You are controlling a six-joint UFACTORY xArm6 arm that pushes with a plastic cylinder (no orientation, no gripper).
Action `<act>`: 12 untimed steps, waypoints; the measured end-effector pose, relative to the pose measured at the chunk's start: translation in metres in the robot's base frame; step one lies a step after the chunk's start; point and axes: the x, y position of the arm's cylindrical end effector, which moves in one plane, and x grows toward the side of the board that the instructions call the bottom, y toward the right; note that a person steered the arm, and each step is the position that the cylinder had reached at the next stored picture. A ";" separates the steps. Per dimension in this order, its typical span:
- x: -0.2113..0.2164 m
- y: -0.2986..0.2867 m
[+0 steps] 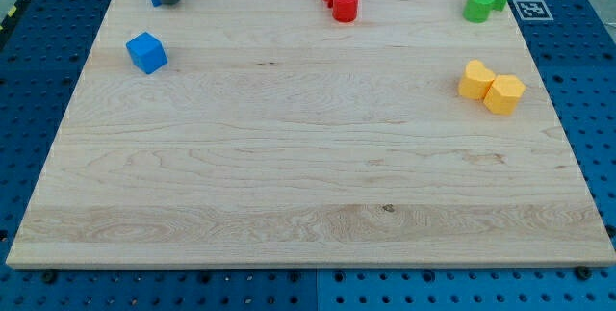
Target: Move the red star to the parallel right of the blue triangle
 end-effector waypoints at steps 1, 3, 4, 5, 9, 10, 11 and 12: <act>0.002 0.002; 0.081 0.102; 0.089 0.104; 0.089 0.104; 0.088 0.189; 0.110 0.253; 0.114 0.296; 0.114 0.299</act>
